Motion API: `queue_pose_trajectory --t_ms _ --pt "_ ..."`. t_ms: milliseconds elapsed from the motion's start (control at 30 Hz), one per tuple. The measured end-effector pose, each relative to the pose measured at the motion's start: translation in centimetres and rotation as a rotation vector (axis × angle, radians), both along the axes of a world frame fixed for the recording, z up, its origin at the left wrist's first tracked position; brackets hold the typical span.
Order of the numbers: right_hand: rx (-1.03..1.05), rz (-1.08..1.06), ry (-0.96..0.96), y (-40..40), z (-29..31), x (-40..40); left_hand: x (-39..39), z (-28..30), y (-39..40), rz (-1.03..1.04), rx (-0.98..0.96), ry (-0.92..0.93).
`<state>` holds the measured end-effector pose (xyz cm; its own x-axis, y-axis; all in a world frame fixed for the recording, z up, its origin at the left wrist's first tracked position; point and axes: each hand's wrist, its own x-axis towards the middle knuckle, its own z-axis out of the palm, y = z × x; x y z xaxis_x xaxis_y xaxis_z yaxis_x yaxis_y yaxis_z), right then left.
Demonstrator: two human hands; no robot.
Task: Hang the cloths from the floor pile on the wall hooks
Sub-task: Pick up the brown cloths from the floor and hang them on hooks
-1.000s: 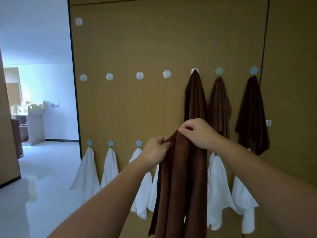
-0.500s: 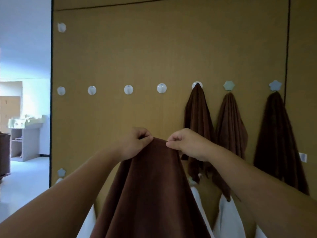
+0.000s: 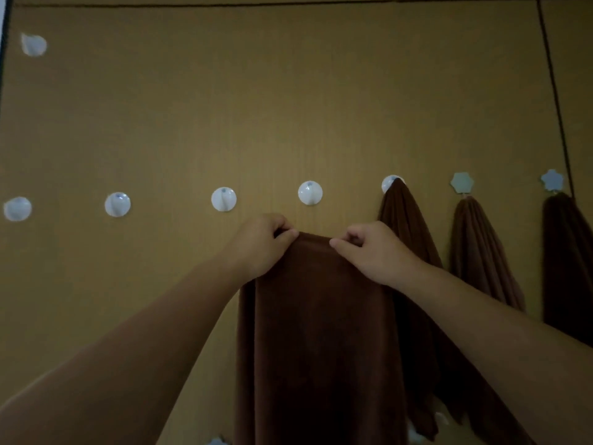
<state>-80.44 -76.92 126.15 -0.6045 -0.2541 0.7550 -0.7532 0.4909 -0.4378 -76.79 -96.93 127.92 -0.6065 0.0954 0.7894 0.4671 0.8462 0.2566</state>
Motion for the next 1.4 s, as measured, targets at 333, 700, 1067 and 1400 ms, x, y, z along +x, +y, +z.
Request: queue_pose_trajectory --t_ms 333,700,1067,1400 --pt "0.045 -0.264 0.264 -3.4 8.4 -6.3 -8.0 6.8 -1.9 0.072 -0.008 0.275" --pt "0.042 -0.296 0.336 -3.2 12.7 -12.6 -13.8 10.1 -0.7 0.103 0.102 0.325" --pt "0.009 -0.203 0.326 -3.0 7.9 -14.0 -14.0 6.8 -1.1 0.076 0.122 0.294" --pt "0.265 -0.218 0.165 -2.8 4.2 -10.7 -12.7 3.3 -1.3 -0.042 0.128 0.12"
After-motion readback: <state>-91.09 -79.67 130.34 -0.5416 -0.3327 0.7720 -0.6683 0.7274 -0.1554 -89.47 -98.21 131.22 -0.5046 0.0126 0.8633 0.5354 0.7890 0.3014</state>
